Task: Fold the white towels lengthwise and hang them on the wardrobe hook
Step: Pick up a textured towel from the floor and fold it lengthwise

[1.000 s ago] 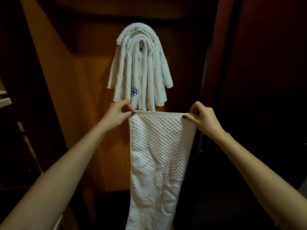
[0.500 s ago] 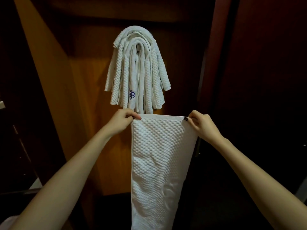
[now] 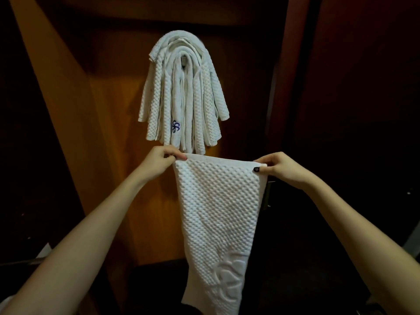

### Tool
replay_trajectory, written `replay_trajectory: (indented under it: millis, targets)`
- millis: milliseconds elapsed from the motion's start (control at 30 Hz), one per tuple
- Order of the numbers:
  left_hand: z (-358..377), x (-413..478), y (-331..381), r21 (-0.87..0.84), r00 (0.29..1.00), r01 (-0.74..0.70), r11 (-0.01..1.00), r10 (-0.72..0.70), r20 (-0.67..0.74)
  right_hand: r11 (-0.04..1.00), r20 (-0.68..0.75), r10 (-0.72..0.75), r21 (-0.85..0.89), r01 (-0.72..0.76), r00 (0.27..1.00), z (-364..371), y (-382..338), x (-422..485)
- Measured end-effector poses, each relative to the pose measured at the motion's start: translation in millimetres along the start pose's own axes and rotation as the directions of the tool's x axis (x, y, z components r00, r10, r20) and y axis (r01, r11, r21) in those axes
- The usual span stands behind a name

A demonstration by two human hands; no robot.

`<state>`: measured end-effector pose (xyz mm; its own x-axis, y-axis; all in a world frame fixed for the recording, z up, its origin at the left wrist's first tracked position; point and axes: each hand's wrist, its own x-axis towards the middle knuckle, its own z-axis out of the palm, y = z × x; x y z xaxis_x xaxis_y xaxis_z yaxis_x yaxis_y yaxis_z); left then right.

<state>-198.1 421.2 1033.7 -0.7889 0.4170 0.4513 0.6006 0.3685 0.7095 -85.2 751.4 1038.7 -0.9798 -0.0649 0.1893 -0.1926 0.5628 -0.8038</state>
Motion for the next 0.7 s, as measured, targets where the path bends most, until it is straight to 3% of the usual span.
replay_trajectory:
  millis: [167,367,500,600,700]
  targets:
    - [0,-1,3,-0.089,0.999,0.036,0.995,-0.037,-0.01,0.999,-0.233,0.009,-0.035,-0.017,0.972,15,6,4]
    - [-1,-6,-1,-0.209,0.98,0.021,0.978,-0.062,-0.191,0.997,-0.298,-0.065,-0.061,0.049,0.952,16,-5,5]
    - [0,-8,-6,-0.369,0.918,0.106,0.923,-0.234,-0.32,0.991,-0.351,-0.115,-0.104,0.084,0.929,15,-17,6]
    - [8,-9,-5,-0.474,0.881,0.142,0.869,-0.329,-0.339,0.984,-0.403,-0.142,-0.153,0.086,0.904,18,-22,7]
    - [14,-11,-4,-0.376,0.882,0.096,0.922,-0.254,-0.398,0.977,-0.428,-0.174,-0.189,0.1,0.887,19,-22,6]
